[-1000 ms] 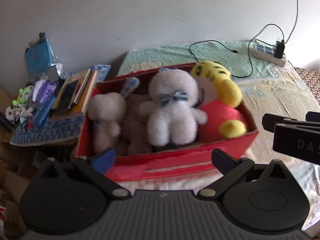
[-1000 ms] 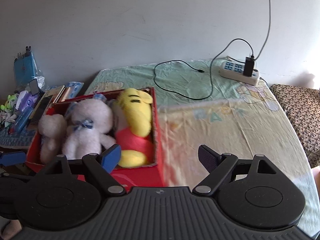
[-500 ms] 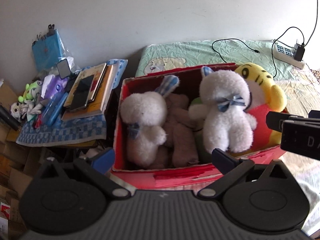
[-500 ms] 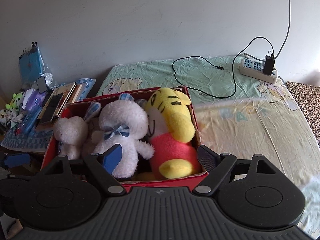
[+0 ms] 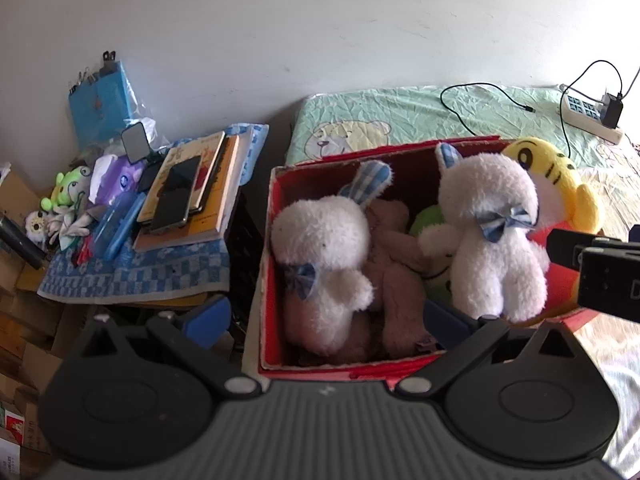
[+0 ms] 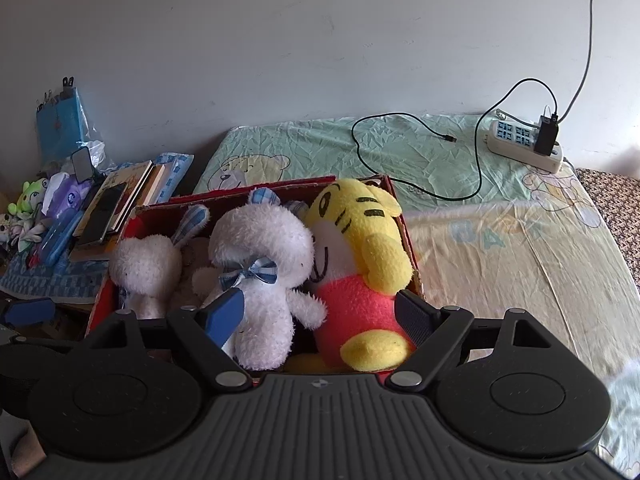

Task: Organize objects

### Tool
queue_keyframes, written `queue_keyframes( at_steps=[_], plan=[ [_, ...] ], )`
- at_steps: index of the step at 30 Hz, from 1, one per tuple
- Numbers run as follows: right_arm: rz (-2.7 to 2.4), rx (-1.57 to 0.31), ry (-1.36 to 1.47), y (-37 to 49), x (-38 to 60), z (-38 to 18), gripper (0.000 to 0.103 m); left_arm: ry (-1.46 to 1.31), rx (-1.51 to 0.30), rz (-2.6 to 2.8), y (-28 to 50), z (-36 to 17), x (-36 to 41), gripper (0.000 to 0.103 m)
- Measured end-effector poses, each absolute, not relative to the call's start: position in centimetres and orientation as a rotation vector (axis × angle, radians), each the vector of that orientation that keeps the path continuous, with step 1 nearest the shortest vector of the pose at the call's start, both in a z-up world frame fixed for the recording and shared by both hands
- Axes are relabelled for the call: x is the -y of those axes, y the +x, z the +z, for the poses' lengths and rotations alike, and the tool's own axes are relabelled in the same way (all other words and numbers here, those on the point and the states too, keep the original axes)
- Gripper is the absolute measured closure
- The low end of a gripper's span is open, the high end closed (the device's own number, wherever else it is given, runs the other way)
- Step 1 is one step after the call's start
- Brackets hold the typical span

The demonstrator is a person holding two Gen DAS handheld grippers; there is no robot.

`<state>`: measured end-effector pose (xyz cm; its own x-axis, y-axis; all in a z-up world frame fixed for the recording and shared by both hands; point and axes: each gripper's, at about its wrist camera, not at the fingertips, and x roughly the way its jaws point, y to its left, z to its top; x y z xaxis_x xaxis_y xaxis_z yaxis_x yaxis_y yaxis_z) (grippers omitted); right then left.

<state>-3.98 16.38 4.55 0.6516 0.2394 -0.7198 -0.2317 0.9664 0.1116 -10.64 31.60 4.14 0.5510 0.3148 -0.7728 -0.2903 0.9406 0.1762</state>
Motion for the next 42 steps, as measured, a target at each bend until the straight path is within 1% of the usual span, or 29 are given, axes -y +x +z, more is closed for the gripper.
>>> queue_keyframes(
  at_steps=[11, 26, 42],
  plan=[
    [0.293, -0.836, 0.025, -2.7, -16.2, 3.6, 0.020, -0.022, -0.939, 0.387, -9.6, 3.1, -32.2, 0.000],
    [0.266, -0.829, 0.032, -1.6, -16.2, 3.1, 0.020, 0.018, -0.937, 0.379, -8.1, 2.4, -31.8, 0.000],
    [0.243, -0.817, -0.002, -1.7, -16.8, 2.7, 0.020, -0.019, -0.944, 0.390, -8.4, 1.9, -31.9, 0.000]
  ],
)
